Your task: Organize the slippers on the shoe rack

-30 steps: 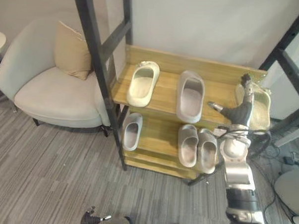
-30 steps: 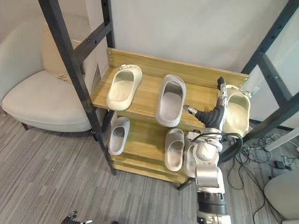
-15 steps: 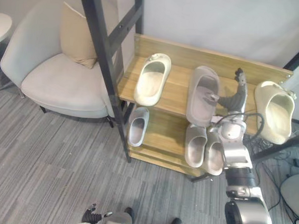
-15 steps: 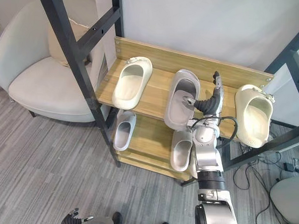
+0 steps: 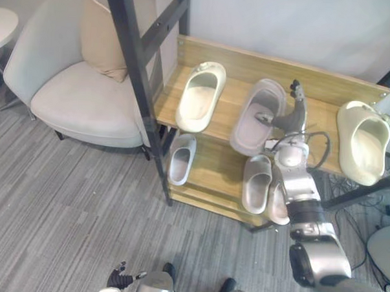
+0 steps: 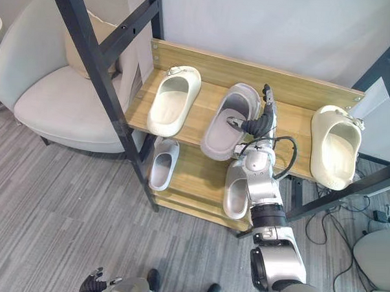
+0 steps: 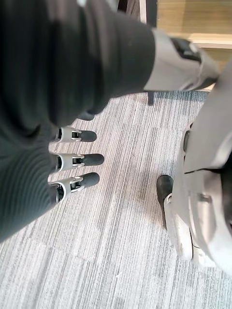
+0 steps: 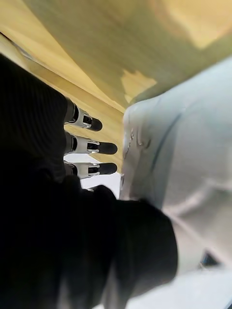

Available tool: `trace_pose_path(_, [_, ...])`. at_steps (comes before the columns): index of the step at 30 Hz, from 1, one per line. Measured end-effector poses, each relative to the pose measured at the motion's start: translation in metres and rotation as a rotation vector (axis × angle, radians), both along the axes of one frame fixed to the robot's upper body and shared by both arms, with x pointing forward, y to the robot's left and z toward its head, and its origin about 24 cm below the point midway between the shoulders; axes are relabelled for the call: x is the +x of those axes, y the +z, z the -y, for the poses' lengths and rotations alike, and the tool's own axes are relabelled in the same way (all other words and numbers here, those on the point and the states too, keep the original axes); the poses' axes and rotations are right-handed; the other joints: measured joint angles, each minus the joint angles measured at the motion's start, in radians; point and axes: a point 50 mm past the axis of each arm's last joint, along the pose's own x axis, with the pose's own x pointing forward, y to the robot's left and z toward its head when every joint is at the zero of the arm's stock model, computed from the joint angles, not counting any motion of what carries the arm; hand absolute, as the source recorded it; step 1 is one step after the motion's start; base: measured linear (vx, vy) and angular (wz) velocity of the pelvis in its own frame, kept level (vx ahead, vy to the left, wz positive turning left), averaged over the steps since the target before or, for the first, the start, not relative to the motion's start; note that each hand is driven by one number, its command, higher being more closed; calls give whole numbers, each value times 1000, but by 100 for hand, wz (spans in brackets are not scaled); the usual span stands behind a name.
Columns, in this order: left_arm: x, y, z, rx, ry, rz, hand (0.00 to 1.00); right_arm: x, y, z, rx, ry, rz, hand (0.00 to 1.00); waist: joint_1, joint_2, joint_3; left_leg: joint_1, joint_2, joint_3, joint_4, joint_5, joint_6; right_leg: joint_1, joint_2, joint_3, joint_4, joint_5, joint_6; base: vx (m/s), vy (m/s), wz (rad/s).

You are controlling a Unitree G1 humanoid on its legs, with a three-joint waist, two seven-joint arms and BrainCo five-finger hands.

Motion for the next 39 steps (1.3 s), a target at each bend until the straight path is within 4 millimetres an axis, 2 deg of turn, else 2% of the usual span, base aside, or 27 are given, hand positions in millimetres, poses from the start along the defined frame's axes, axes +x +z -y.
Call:
trace_pose_path(5, [0, 0, 0, -3, 8, 11, 0, 8, 4, -1, 5, -4, -15, 0, 6, -1, 1, -10, 5, -6, -5, 12, -6, -8, 4, -6, 0, 0, 0, -6, -46, 4])
trace_pose_path(6, [0, 0, 0, -3, 8, 11, 0, 10, 6, -2, 6, -3, -18, 100, 6, -2, 2, -8, 5, -6, -17, 21, -6, -11, 5, -6, 0, 0, 0, -26, -37, 1])
trace_pose_path(10, [1, 1, -3, -2, 22, 18, 0, 21, 15, -6, 11, 7, -26, 100, 6, -13, 24, 10, 3, -7, -83, 70, -11, -21, 9, -7, -1, 0, 0, -78, -37, 0])
trace_pose_path(15, [4, 2, -6, -5, 36, 27, 0, 32, 33, 2, 13, -10, -36, 100, 24, -22, 50, 4, 6, -7, -88, 87, -15, -28, 13, -7, -1, 0, -1, -96, -37, -1])
trace_pose_path(21, [3, 2, -6, -15, 60, 25, 0, 33, 38, 0, 62, 23, -19, 100, 28, -22, 50, 3, 13, -9, -93, 93, -21, -24, 22, -6, -14, 0, -1, -23, -25, 0])
trace_pose_path(26, [3, 2, -7, -19, 68, 25, 0, 32, 42, -4, 98, 57, 11, 100, 18, -22, 50, 4, 12, -10, -90, 93, -22, -13, 25, -10, -34, 5, 0, 4, -5, 1])
trace_pose_path(31, [3, 2, -7, -19, 69, 23, 0, 12, 33, -4, 115, 91, 72, 100, 10, -24, 49, 5, 12, -12, -87, 92, -22, -6, 25, -16, -37, 5, 1, 1, -8, 4])
trace_pose_path(34, [0, 1, -7, -18, 70, 11, 0, -6, 16, -8, 149, 112, 100, 100, -6, -24, 49, 21, 10, -11, -87, 92, -22, 10, 22, -16, -38, 6, 1, -27, 0, -1])
trace_pose_path(39, [-1, 1, -7, -11, 56, 2, 0, -29, -3, -7, 199, 142, 125, 100, -12, -23, 40, 24, 10, -10, -88, 93, -22, 12, 22, -9, -39, 11, 8, -65, -6, -3])
